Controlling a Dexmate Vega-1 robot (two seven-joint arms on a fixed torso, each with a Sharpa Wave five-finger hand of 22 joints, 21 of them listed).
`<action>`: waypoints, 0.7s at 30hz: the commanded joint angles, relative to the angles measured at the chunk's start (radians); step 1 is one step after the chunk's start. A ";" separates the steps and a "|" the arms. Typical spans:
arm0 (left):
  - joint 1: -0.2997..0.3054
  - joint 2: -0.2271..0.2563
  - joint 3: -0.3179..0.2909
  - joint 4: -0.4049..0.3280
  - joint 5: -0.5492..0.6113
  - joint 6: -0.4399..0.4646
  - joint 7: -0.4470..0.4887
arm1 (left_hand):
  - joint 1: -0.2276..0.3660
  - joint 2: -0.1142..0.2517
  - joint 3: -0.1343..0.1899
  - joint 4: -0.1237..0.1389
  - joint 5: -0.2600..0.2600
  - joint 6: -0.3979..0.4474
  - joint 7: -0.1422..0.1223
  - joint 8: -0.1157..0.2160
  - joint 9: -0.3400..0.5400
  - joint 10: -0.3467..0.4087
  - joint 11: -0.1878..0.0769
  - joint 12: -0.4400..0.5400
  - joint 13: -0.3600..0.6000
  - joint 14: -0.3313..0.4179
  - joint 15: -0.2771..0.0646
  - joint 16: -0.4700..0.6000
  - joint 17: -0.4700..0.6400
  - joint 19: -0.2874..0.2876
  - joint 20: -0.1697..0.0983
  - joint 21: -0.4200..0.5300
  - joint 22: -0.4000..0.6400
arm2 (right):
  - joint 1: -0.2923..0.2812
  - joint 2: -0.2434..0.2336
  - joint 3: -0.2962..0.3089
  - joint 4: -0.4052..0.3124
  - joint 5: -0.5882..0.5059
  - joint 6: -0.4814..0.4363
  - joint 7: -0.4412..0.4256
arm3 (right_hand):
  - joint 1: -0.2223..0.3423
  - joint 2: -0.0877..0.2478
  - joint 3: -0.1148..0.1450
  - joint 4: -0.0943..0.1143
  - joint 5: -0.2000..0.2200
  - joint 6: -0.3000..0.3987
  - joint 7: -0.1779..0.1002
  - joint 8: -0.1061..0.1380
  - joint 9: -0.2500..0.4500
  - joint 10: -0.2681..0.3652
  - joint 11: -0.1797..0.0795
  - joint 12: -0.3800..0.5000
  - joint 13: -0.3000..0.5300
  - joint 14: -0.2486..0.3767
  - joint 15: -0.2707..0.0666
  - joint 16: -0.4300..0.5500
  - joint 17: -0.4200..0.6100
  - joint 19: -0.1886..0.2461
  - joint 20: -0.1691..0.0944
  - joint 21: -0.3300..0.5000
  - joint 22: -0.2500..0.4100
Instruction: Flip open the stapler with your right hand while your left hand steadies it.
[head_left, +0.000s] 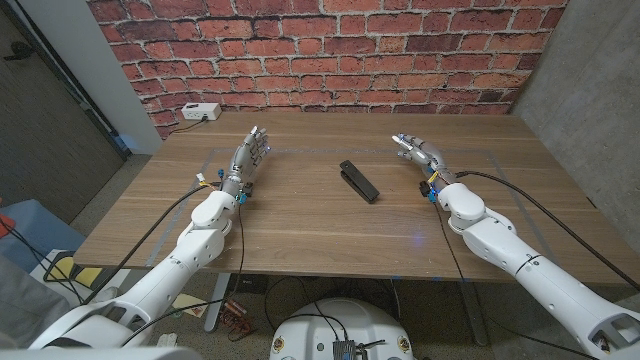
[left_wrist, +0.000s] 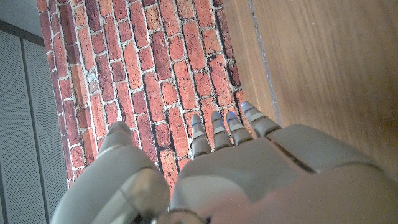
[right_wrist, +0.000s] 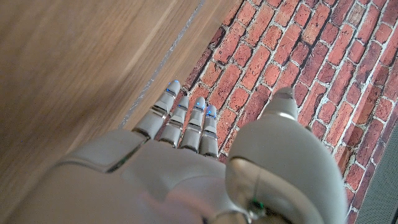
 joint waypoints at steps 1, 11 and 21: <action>-0.024 -0.017 0.002 0.050 -0.004 -0.002 -0.006 | -0.001 0.006 -0.001 -0.005 0.001 0.022 0.008 0.013 0.006 0.013 0.002 0.004 0.006 0.011 -0.044 0.006 0.003 0.003 -0.002 0.006 0.003 | 0.001 -0.014 -0.017 -0.058 -0.052 -0.070 -0.038 | 0.017 -0.002 0.003 -0.008 -0.004 0.007 -0.001 -0.005 0.005 0.007 -0.001 -0.003 0.001 0.022 -0.084 0.010 0.005 0.045 -0.006 0.014 0.006; -0.043 -0.026 0.006 0.083 -0.006 -0.006 -0.025 | -0.002 0.008 -0.002 -0.005 0.001 0.031 0.011 0.014 0.008 0.017 0.005 0.005 0.006 0.011 -0.044 0.006 0.003 0.002 -0.002 0.006 0.003 | -0.001 -0.026 -0.033 -0.118 -0.114 -0.157 -0.094 | 0.051 -0.009 0.021 -0.019 -0.016 0.096 -0.019 0.008 0.005 0.072 -0.012 0.001 -0.007 0.120 -0.086 0.044 0.016 0.152 -0.020 0.040 0.013; -0.037 -0.022 0.004 0.069 -0.008 -0.014 -0.034 | -0.001 0.010 -0.002 -0.006 0.001 0.029 0.010 0.010 0.009 0.018 -0.004 0.004 0.006 0.012 -0.045 0.005 0.003 0.003 -0.002 0.006 0.003 | 0.001 -0.029 -0.058 -0.175 -0.193 -0.247 -0.153 | 0.087 -0.006 0.038 -0.024 -0.020 0.032 -0.011 -0.022 0.006 0.068 -0.022 -0.009 -0.006 0.152 -0.118 0.057 0.022 0.155 -0.028 0.034 0.014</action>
